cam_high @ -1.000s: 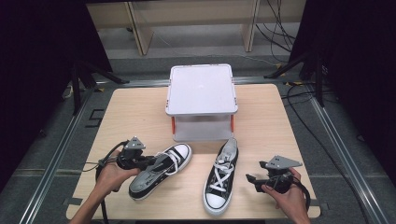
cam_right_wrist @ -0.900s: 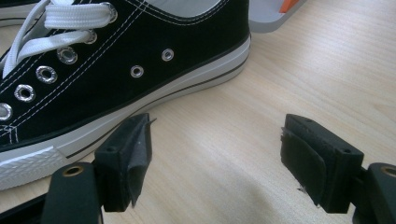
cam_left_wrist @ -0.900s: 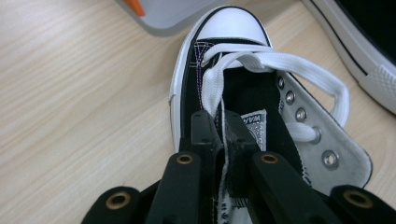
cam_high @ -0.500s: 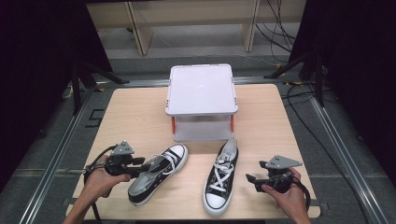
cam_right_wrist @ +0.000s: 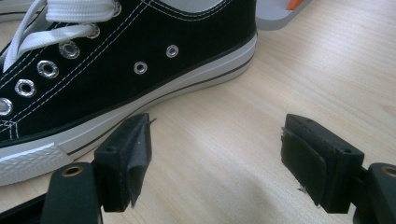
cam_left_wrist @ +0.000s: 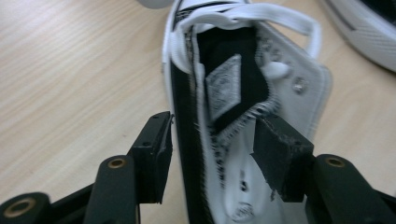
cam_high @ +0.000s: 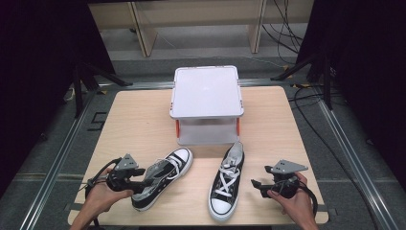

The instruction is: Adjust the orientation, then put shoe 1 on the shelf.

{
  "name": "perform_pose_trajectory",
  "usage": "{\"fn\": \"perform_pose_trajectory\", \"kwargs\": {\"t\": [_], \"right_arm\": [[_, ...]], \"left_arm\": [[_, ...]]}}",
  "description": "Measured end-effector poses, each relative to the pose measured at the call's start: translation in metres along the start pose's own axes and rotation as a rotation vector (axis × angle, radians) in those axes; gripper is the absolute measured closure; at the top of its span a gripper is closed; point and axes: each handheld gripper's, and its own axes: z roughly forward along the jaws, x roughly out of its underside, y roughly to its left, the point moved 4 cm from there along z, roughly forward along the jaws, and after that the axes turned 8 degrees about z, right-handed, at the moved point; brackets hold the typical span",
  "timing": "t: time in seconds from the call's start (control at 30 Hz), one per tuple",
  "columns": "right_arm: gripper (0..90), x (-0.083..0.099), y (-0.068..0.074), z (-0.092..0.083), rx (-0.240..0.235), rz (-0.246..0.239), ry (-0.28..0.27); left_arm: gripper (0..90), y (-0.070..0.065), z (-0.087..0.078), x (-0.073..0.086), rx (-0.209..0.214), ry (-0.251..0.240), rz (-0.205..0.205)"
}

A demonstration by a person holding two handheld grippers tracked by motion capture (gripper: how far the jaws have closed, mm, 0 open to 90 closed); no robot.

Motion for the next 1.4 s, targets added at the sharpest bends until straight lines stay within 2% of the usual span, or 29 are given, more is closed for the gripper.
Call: {"fn": "perform_pose_trajectory", "kwargs": {"t": [0.07,0.1,0.13,0.23,0.27,0.3,0.33,0.37,0.43,0.47,0.5,0.6,0.63,0.73,0.77,0.83,0.87,0.93,1.0,1.03,1.07,1.1,1.2,1.27,1.3,1.4], "right_arm": [[25.8,0.0,0.0,0.0,-0.005,-0.004,-0.001],[25.8,0.0,0.0,0.0,-0.007,0.002,0.004],[25.8,0.0,-0.001,0.0,0.003,-0.007,0.001],[25.8,0.001,-0.001,-0.001,0.004,-0.006,0.005],[25.8,0.001,-0.001,-0.001,0.002,-0.009,0.003],[25.8,0.0,-0.001,0.0,0.001,-0.009,0.003],[25.8,0.001,-0.001,0.0,0.001,-0.007,0.004],[25.7,0.001,0.001,0.0,-0.013,0.011,0.015],[25.8,0.001,0.001,0.0,-0.014,0.012,0.016],[25.7,0.001,0.001,0.0,-0.014,0.011,0.015],[25.8,0.001,0.001,0.0,-0.014,0.011,0.016],[25.8,0.0,-0.001,-0.001,0.002,-0.011,0.001],[25.8,0.001,-0.001,0.0,-0.004,-0.005,0.002],[25.7,0.0,-0.002,-0.001,0.004,-0.013,0.001],[25.8,0.0,-0.002,0.001,-0.017,-0.011,-0.006],[25.8,0.001,-0.002,0.0,-0.018,-0.007,0.011],[25.8,0.0,-0.003,0.0,0.0,-0.012,0.002],[25.7,0.001,-0.002,0.001,-0.005,0.007,0.012],[25.8,0.0,-0.003,0.001,0.0,-0.008,0.005],[25.7,0.001,-0.002,0.002,-0.026,0.009,0.009],[25.7,0.001,-0.002,0.002,-0.026,0.009,0.009],[25.8,0.001,-0.003,0.003,-0.047,0.005,0.007],[25.8,0.001,-0.004,0.002,-0.044,0.009,0.018],[25.8,0.001,-0.004,0.002,-0.042,0.01,0.018],[25.8,0.001,-0.005,0.0,-0.021,0.002,0.013],[25.8,0.0,-0.006,0.001,-0.003,-0.004,0.0]], "left_arm": [[46.4,0.001,0.004,-0.001,-0.001,0.002,0.006],[46.1,0.002,0.011,-0.004,-0.012,0.001,0.006],[46.2,0.001,0.014,-0.005,-0.015,-0.009,-0.006],[50.5,0.001,0.017,-0.008,-0.015,-0.005,-0.001],[52.7,0.001,0.021,-0.011,-0.033,-0.026,-0.022],[54.7,0.001,0.021,-0.012,-0.038,-0.03,-0.025],[56.5,0.002,0.019,-0.013,-0.03,-0.023,-0.006],[58.5,0.002,0.019,-0.013,-0.03,-0.023,-0.006],[62.5,0.0,0.02,-0.016,-0.044,-0.052,-0.029],[64.4,-0.001,0.02,-0.017,-0.041,-0.051,-0.03],[66.9,-0.001,0.018,-0.016,-0.039,-0.04,-0.014],[72.4,0.0,0.02,-0.015,-0.059,-0.042,-0.02],[73.0,0.0,0.021,-0.015,-0.06,-0.05,-0.043],[75.0,0.001,0.023,-0.013,-0.058,-0.051,-0.049],[77.7,0.001,0.024,-0.013,-0.059,-0.047,-0.038],[80.6,0.0,0.025,-0.013,-0.069,-0.06,-0.034],[81.6,0.0,0.025,-0.013,-0.071,-0.063,-0.035],[82.6,0.0,0.025,-0.013,-0.073,-0.061,-0.035],[83.0,-0.001,0.025,-0.014,-0.079,-0.065,-0.021],[83.2,-0.001,0.025,-0.014,-0.079,-0.067,-0.016],[83.4,-0.001,0.025,-0.014,-0.079,-0.067,-0.016],[83.4,-0.002,0.025,-0.015,-0.076,-0.078,-0.023],[83.6,-0.002,0.022,-0.019,-0.084,-0.073,0.003],[83.7,-0.003,0.022,-0.021,-0.083,-0.079,-0.003],[83.7,-0.004,0.019,-0.027,-0.085,-0.081,0.008],[83.7,-0.004,0.011,-0.036,-0.082,-0.098,0.015]]}}
